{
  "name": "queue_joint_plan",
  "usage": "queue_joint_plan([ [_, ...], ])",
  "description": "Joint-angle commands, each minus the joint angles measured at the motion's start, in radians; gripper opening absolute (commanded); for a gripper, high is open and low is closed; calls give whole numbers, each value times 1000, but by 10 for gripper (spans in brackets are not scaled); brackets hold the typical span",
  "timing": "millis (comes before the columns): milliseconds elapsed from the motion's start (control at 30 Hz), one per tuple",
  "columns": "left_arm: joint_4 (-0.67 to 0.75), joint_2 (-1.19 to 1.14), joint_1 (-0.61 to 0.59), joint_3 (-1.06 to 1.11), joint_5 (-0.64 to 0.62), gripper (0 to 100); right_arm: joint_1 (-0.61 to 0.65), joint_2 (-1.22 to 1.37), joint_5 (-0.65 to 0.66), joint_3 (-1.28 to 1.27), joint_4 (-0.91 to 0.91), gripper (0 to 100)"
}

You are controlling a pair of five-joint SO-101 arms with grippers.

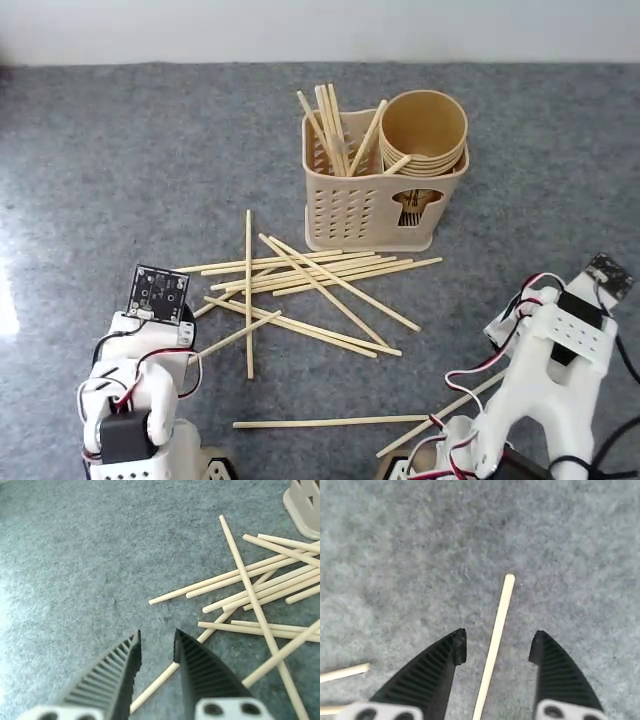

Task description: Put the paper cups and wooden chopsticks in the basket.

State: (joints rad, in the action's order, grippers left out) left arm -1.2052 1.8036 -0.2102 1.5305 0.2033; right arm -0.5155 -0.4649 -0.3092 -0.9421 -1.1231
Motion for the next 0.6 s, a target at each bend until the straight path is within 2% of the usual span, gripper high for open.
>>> queue_joint_plan([
  [0, -8, 14, -3, -5, 11, 102, -7, 10, -14, 51, -12, 168],
  [167, -8, 12, -3, -4, 11, 102, -8, 12, -14, -2, 108, 80],
  [300, -9, 12, -3, -2, 11, 102, -10, 12, -12, -63, 183, 102],
  [567, -9, 12, -3, -2, 11, 102, -41, 4, -12, -60, 147, 158],
])
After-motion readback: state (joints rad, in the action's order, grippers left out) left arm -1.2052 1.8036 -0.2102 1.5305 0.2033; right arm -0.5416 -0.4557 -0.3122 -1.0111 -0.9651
